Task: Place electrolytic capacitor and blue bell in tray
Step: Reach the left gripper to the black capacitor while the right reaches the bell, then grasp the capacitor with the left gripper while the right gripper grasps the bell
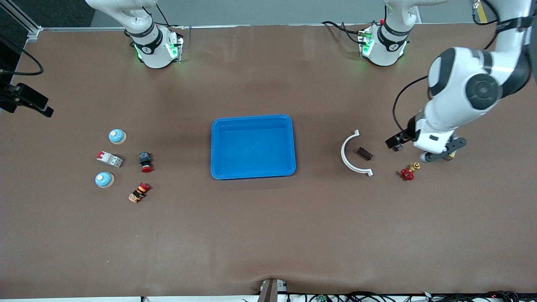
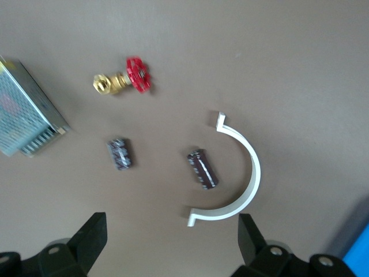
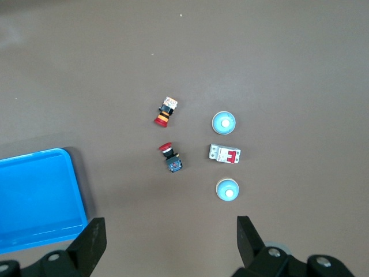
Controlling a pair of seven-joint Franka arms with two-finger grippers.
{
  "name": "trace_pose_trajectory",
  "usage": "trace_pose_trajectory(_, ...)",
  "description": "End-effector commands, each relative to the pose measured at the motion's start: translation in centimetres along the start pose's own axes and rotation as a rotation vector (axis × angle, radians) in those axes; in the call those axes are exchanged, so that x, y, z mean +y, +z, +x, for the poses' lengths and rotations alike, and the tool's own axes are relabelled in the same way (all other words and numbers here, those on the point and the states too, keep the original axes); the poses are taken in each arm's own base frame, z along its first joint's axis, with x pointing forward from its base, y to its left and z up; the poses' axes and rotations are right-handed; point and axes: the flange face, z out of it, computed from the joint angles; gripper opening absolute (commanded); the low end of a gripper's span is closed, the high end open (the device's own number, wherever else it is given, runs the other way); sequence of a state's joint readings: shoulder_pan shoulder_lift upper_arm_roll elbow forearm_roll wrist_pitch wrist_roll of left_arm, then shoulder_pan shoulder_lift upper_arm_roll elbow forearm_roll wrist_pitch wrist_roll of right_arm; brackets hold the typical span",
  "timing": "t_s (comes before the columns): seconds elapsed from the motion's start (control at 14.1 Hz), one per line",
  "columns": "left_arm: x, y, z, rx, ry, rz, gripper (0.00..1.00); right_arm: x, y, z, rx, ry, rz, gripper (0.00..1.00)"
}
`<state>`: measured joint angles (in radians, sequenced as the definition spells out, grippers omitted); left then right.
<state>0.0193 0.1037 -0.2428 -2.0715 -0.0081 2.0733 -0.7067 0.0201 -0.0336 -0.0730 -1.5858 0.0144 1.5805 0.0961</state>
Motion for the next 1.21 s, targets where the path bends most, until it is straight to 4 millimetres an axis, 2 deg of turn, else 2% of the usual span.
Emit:
trace_pose_trajectory(0.0, 1.2, 4.4, -1.5, -0.01, -0.141, -0.025, 1.0, 0.4, 4.1, -2.5, -0.061, -0.011, -0.012, 1.0)
trace_pose_trajectory(0.21, 1.2, 8.9, -2.0, -0.014, -0.233, -0.041, 1.0, 1.6, 9.8, -2.6, -0.121, 0.011, -0.017, 1.0)
trace_pose_trajectory(0.28, 0.7, 10.4, -2.3, -0.016, -0.255, -0.04, 0.96, 2.8, 11.6, -2.2, -0.125, 0.034, -0.018, 1.0)
trace_pose_trajectory(0.43, -0.3, 12.7, -2.9, -0.009, -0.283, -0.052, 0.94, 6.4, 17.5, -0.5, -0.153, 0.098, -0.022, 1.0)
trace_pose_trajectory(0.57, -0.4, 14.6, -3.0, -0.014, -0.319, -0.061, 0.91, 8.2, 22.2, 1.3, -0.154, 0.115, -0.025, 1.0)
trace_pose_trajectory(0.85, -0.1, 18.0, -2.5, -0.015, -0.355, -0.088, 0.88, 12.3, 28.9, 3.8, -0.104, 0.114, -0.03, 1.0)
trace_pose_trajectory(1.07, 0.2, 18.9, -2.2, -0.013, -0.358, -0.104, 0.84, 13.7, 33.1, 6.1, -0.067, 0.104, -0.038, 1.0)
trace_pose_trajectory(1.14, 0.3, 19.3, -2.2, -0.017, -0.359, -0.104, 0.77, 13.6, 34.2, 6.8, -0.074, 0.108, -0.033, 1.0)
